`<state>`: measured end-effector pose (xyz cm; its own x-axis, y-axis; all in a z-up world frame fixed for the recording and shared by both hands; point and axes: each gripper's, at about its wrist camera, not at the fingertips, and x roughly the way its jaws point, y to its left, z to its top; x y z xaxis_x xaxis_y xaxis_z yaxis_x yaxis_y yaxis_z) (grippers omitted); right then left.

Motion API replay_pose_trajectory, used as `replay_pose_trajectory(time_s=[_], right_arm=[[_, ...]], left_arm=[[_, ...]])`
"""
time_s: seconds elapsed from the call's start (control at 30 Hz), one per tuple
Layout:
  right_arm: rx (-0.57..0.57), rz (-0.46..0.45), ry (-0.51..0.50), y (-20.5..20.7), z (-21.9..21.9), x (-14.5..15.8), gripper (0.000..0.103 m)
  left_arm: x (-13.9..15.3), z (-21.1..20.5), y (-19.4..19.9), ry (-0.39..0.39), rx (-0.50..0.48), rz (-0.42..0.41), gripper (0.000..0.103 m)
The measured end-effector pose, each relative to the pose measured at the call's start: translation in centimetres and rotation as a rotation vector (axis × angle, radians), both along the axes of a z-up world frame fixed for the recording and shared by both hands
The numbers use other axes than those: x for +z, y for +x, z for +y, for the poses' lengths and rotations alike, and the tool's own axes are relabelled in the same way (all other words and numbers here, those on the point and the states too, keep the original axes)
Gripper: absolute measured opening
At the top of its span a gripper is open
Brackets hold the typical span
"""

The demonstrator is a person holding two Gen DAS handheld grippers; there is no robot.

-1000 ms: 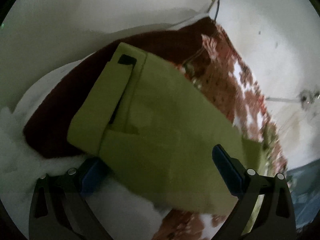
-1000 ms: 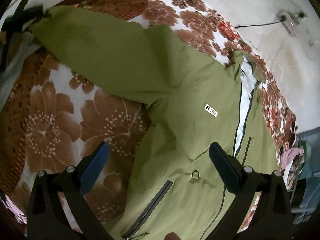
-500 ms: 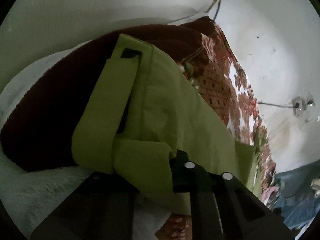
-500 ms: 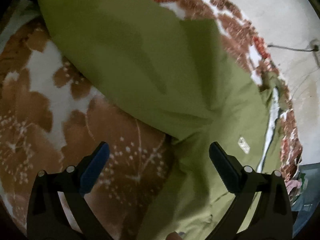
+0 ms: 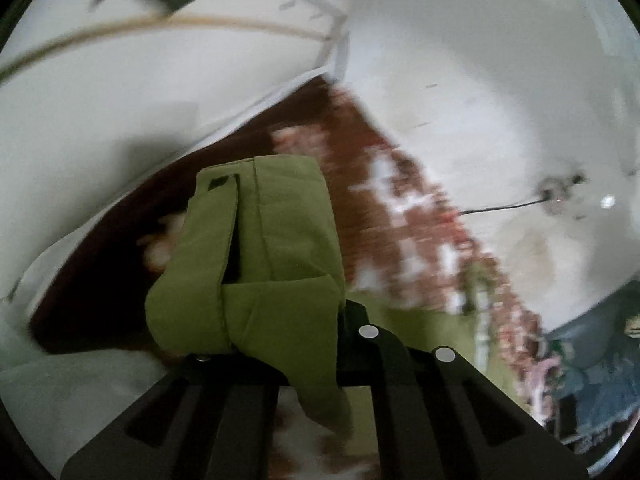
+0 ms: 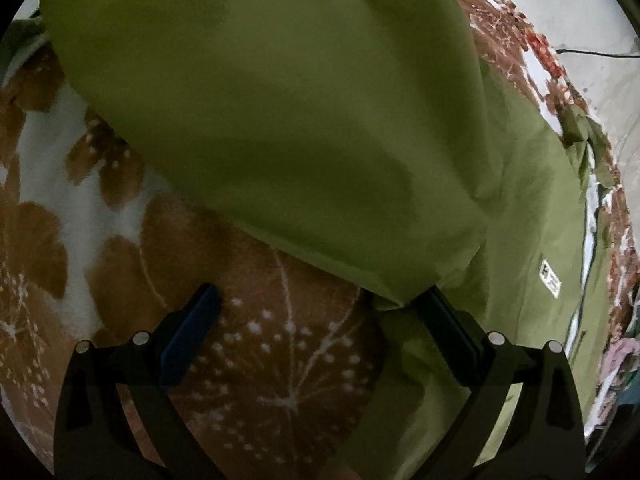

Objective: Fold large clothes

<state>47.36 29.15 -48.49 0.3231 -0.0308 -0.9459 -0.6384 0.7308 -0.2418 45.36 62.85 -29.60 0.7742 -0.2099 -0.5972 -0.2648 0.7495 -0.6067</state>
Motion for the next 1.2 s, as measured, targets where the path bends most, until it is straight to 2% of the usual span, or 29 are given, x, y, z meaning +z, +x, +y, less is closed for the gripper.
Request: replay_pose_trajectory(time_s=[0.03,0.13,0.2,0.27,0.37,0.47,0.53,0.6,0.63,0.67,0.83,0.93,1.03,1.1,1.17,1.2], right_arm=[[0.003,0.006,0.012,0.0,-0.1,-0.1,0.099],[0.021,0.037,0.051,0.3,-0.1,-0.2,0.099],[0.047,0.05,0.071,0.4,-0.2,-0.2,0.099],[0.082,0.044,0.089,0.2,-0.2,-0.1,0.099],[0.134,-0.007,0.109,-0.5,-0.1,-0.1,0.099],[0.161,-0.027,0.126,-0.7,-0.1,-0.1,0.099],[0.167,-0.023,0.147,-0.8,-0.4,0.1,0.099],[0.184,-0.026,0.159,-0.7,-0.8,0.2,0.099],[0.194,-0.028,0.169,-0.8,-1.2,0.1,0.099],[0.2,-0.024,0.18,-0.8,-1.5,0.1,0.099],[0.187,0.019,0.262,-0.8,-3.5,0.0,0.099],[0.183,0.032,0.309,-0.9,-4.7,-0.2,0.1],[0.19,-0.002,0.355,-2.2,-5.9,-0.4,0.1],[0.19,-0.014,0.399,-2.6,-6.7,-0.4,0.1],[0.2,-0.007,0.444,-2.5,-7.4,-0.4,0.1],[0.209,-0.001,0.469,-2.5,-7.8,-0.3,0.1]], left_arm=[[1.4,-1.1,0.5,0.009,-0.02,-0.022,0.002],[8.5,-7.1,2.7,0.05,-0.1,-0.12,0.002],[12.0,-10.7,3.8,0.068,-0.133,-0.177,0.002],[15.7,-16.0,5.4,0.092,-0.175,-0.231,0.002],[19.0,-23.7,7.7,0.107,-0.249,-0.288,0.002],[19.6,-31.1,10.4,0.119,-0.317,-0.303,0.002],[18.8,-35.3,12.2,0.085,-0.353,-0.291,0.002],[18.0,-40.2,13.5,0.11,-0.383,-0.284,0.002],[17.1,-43.6,14.3,0.166,-0.396,-0.278,0.002],[16.7,-46.4,14.5,0.189,-0.411,-0.272,0.002],[9.6,-59.2,16.9,0.181,-0.498,-0.162,0.002],[3.4,-66.6,18.7,0.19,-0.522,-0.077,0.002],[-4.4,-73.4,19.6,0.2,-0.572,0.052,0.002],[-9.8,-77.0,19.8,0.262,-0.616,0.136,0.002],[-14.1,-79.2,19.4,0.328,-0.663,0.194,0.002],[-15.3,-79.8,19.0,0.35,-0.676,0.206,0.003]])
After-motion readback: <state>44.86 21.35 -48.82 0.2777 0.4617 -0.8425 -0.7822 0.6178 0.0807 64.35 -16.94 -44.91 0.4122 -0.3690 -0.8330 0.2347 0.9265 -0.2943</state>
